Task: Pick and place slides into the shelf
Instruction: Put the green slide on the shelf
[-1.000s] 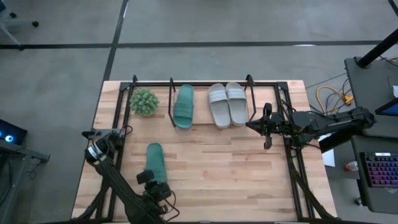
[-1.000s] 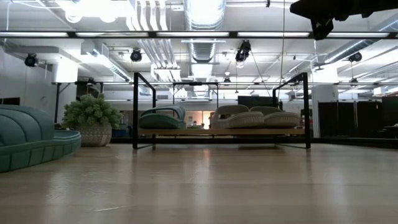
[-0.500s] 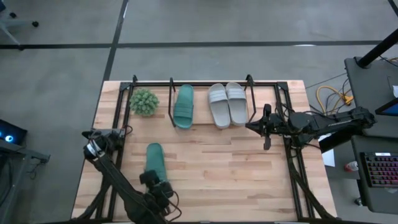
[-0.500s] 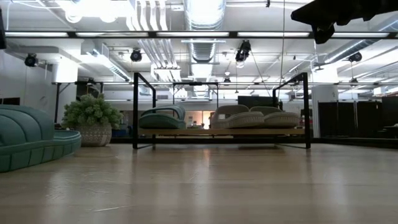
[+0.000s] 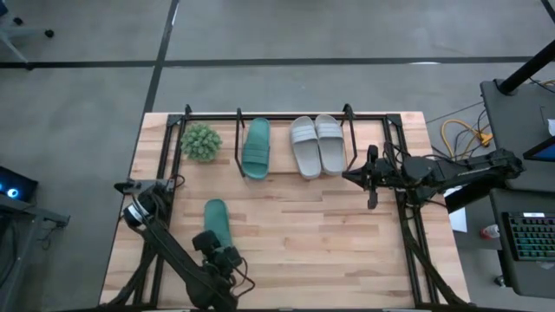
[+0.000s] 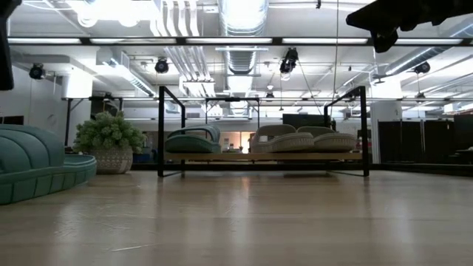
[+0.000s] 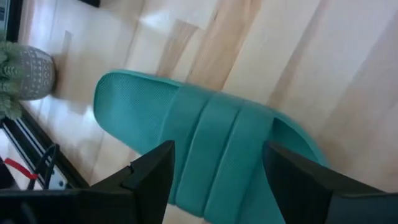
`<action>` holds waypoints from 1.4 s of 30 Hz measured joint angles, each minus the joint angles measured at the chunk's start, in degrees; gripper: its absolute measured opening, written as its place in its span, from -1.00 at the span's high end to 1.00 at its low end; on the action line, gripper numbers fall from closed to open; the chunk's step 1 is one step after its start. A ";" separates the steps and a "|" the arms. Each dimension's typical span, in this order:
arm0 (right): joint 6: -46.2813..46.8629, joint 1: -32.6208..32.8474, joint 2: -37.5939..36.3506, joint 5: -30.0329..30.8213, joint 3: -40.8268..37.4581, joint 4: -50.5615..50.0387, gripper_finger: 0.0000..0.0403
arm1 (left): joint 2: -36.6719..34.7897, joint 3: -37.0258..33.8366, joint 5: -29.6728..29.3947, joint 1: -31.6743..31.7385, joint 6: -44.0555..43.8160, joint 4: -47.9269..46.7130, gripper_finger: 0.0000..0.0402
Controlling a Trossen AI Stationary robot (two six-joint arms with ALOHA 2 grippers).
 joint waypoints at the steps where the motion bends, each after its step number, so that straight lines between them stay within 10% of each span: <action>1: 0.01 0.00 0.02 0.00 0.00 -0.08 0.96 | 0.42 0.00 -0.10 -0.13 0.07 0.13 -0.11; 42: 0.02 0.00 -0.04 0.02 0.17 -0.02 0.96 | 8.38 -3.58 3.58 -1.46 2.53 -0.92 -0.09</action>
